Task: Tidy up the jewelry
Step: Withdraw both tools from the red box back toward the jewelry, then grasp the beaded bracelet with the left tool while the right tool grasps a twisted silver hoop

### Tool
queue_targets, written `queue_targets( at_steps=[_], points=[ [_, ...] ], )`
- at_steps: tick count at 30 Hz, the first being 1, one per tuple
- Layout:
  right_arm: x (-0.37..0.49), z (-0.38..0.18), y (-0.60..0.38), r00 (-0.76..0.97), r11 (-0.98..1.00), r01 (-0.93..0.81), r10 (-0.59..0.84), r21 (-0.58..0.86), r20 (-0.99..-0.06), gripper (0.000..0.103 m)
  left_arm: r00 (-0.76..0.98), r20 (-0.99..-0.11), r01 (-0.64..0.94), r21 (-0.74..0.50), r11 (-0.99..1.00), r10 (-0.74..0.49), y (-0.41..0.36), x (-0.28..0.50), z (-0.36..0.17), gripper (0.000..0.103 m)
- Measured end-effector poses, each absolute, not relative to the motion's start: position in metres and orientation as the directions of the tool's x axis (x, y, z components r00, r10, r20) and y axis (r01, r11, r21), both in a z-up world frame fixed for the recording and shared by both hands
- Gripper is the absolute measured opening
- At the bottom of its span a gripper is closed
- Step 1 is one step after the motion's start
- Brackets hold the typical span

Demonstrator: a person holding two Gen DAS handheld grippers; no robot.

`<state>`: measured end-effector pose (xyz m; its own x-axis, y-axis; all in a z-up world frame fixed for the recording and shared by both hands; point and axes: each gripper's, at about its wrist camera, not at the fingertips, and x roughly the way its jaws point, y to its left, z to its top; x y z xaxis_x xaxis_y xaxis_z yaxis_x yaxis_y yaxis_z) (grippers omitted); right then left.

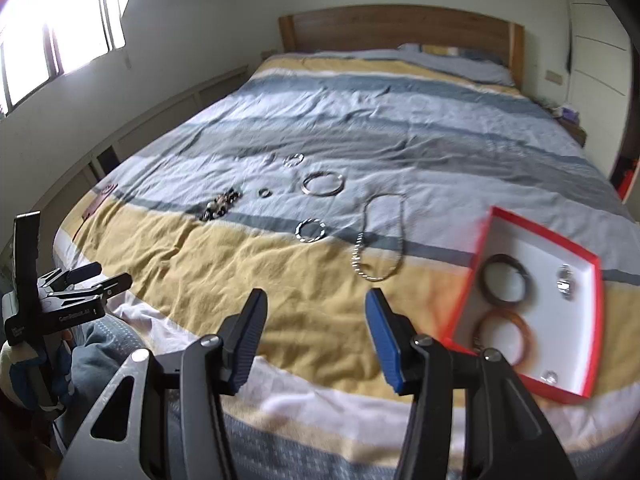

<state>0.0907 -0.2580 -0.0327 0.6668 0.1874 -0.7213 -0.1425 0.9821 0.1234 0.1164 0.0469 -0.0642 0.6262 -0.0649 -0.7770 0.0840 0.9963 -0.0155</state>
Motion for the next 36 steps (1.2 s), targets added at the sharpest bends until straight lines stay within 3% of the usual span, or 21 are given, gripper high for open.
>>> queue_targets(
  at_steps=[13,31,33,36],
  points=[
    [0.167,-0.083,-0.240,0.592,0.967,-0.188,0.251,0.172,-0.766,0.049,0.582,-0.808,0.084,-0.055,0.995,-0.094,0.047,0.197,-0.085,0.085],
    [0.258,-0.141,-0.227,0.537,0.963,-0.199,0.264,0.184,-0.802,0.049,0.550,-0.834,0.163,0.044,0.986,-0.054,0.011,0.325,-0.126,0.084],
    [0.260,-0.145,-0.226,0.539,0.963,-0.199,0.264,0.183,-0.800,0.049,0.545,-0.837,0.167,0.047,0.985,-0.053,0.009,0.327,-0.134,0.081],
    [0.261,-0.147,-0.225,0.545,0.963,-0.198,0.263,0.182,-0.796,0.048,0.552,-0.830,0.192,0.033,0.981,-0.080,0.005,0.325,-0.134,0.059]
  ],
)
